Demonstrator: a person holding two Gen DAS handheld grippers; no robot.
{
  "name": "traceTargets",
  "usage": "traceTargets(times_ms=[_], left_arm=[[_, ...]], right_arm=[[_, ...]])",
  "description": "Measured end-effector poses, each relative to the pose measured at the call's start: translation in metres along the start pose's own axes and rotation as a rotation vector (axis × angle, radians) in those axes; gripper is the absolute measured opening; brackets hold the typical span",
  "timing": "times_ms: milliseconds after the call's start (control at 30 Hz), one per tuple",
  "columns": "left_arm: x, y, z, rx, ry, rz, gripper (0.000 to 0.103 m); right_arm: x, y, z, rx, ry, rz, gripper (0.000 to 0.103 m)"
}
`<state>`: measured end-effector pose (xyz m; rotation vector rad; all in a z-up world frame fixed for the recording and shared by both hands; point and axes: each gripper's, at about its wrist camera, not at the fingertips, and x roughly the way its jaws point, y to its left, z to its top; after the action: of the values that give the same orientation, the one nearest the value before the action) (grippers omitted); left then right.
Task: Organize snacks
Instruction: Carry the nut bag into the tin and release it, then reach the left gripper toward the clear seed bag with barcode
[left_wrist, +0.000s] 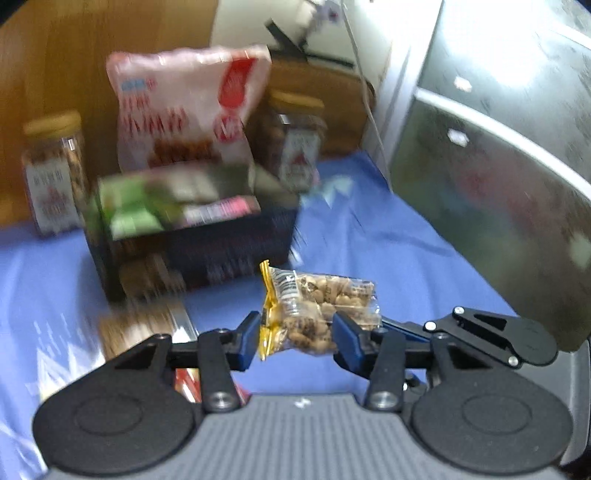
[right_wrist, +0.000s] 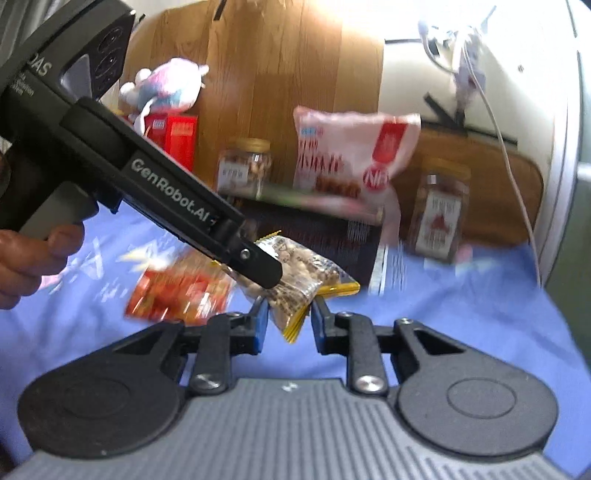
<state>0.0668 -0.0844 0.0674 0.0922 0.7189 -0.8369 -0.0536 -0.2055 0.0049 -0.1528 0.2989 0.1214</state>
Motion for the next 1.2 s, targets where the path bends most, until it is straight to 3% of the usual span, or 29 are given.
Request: traceTargets(times_ms=[133, 367, 500, 700, 867, 933, 1067, 1200], left_arm=[[0.015, 0.012, 0.035, -0.006, -0.057, 0.071, 0.042], [0.06, 0.042, 0.071, -0.087, -0.076, 0.16, 0.044], [0.07, 0.053, 0.066, -0.104, -0.07, 0.215, 0.044], [0.039, 0.061, 0.04, -0.114, -0.118, 0.154, 0.045], [-0.005, 0.075, 0.012, -0.158, -0.158, 0.121, 0.047], [-0.017, 0.082, -0.002, -0.177, -0.157, 0.141, 0.047], [-0.02, 0.103, -0.029, -0.255, -0.094, 0.185, 0.047], [-0.007, 0.131, -0.046, -0.416, 0.014, 0.148, 0.047]], right_arm=[[0.033, -0.015, 0.026, -0.029, -0.046, -0.017, 0.028], [0.101, -0.04, 0.058, -0.005, -0.033, -0.063, 0.029], [0.123, -0.042, 0.056, -0.028, -0.045, -0.199, 0.03], [0.094, -0.045, 0.041, 0.052, -0.084, -0.212, 0.03], [0.07, -0.037, 0.025, 0.141, -0.035, -0.129, 0.03], [0.066, -0.031, 0.017, 0.178, 0.016, -0.071, 0.03], [0.076, -0.013, 0.011, 0.225, 0.124, 0.086, 0.032], [0.104, -0.005, 0.017, 0.301, 0.231, 0.198, 0.035]])
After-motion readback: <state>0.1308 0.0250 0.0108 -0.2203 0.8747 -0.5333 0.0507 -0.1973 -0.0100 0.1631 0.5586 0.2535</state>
